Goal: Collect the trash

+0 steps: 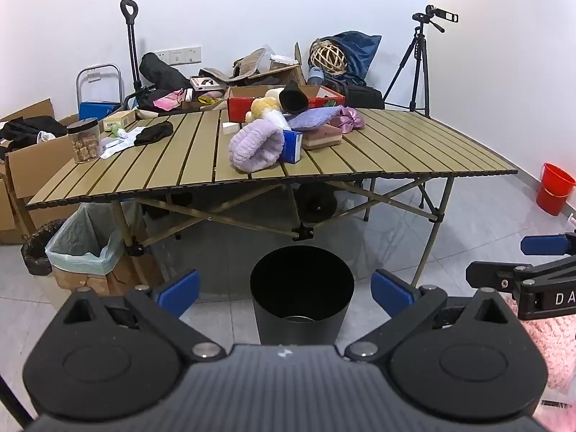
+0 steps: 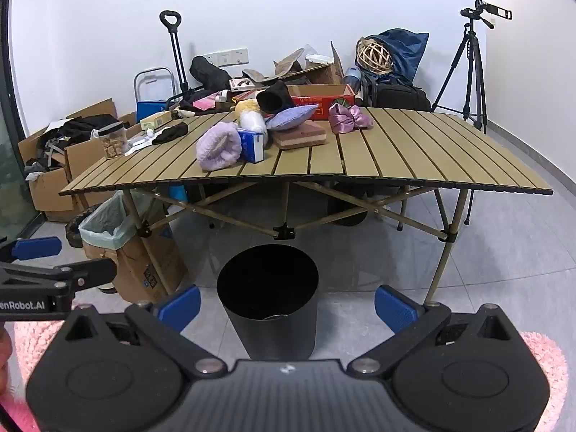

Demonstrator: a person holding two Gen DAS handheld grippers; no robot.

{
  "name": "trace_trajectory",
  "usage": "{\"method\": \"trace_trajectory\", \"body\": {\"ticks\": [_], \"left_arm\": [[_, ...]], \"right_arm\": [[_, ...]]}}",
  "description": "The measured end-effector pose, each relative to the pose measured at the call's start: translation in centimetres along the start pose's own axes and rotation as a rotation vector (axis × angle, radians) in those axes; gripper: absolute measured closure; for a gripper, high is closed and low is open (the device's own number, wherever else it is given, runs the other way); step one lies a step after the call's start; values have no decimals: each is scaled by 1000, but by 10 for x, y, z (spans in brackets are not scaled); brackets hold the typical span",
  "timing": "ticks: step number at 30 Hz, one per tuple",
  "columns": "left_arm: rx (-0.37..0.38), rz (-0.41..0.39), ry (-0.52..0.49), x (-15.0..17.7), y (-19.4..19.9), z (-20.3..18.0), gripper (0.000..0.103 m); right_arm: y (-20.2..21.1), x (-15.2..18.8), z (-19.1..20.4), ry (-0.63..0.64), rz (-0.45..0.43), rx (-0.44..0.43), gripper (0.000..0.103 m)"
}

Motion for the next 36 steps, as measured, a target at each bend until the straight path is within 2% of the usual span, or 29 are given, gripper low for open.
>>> {"method": "trace_trajectory", "body": {"ticks": [1,36], "left_arm": [[6,-17,9,1,2,1,0],[21,-17,14,3,0,1,0]], "right_arm": [[0,0,0,-3,4,-6,0],[2,-1,0,2,-3,0,0]]}}
Point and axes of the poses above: each gripper's, at about its wrist camera, not at the fingertips, and y roughly against the way its jaws point, z to its left, x to its underside, the point moved 4 cm from there along -y, roughly the way its jaws point, and after that the axes turned 14 degrees about z, right-handed, at the moved point
